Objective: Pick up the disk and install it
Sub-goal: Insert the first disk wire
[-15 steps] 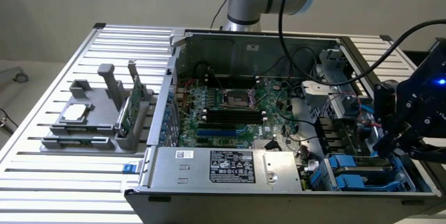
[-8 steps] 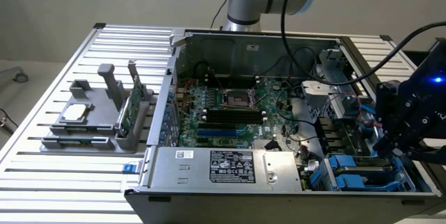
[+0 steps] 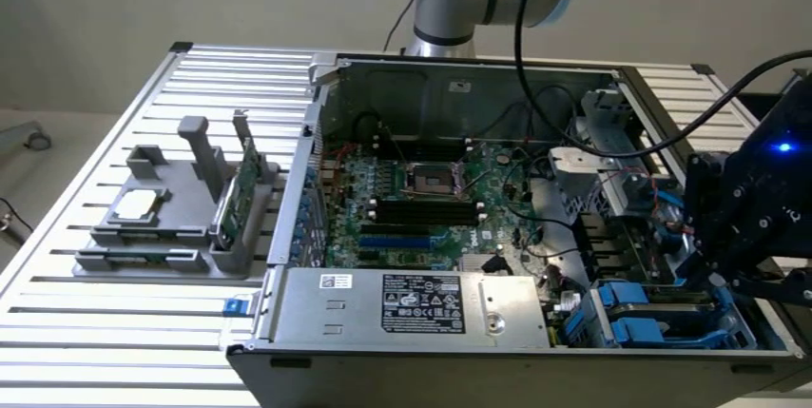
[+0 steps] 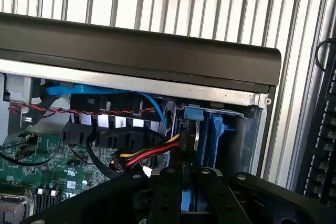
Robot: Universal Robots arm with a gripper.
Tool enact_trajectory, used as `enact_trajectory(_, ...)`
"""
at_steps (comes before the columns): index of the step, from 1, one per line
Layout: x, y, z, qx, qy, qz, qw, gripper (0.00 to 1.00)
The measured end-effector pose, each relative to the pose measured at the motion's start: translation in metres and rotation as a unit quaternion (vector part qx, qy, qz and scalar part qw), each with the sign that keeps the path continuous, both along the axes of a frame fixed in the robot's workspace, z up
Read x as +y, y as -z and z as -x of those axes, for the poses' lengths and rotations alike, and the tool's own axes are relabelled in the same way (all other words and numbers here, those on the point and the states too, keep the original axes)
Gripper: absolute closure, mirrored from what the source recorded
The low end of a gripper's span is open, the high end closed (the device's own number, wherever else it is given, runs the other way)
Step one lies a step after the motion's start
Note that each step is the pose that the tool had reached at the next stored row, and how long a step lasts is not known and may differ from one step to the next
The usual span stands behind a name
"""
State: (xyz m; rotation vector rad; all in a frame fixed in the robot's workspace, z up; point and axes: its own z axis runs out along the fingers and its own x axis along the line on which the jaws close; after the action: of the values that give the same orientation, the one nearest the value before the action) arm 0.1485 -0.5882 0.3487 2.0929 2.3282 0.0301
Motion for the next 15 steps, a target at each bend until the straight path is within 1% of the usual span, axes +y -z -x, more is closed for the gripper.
enact_trajectory(2,0.0001,0.0016,0.0005,0.0002,0.009,0.0009,1.0,0.83)
enact_trajectory(4,0.0,0.0025,0.0017,0.0009,0.014,0.0009,0.9999,0.83)
enact_trajectory(11,0.0003,0.0028,0.0031,0.0011,0.016,0.0009,0.9999,0.83)
enact_trajectory(15,0.0013,0.0031,0.0066,0.0011,0.024,0.0009,0.9997,0.83)
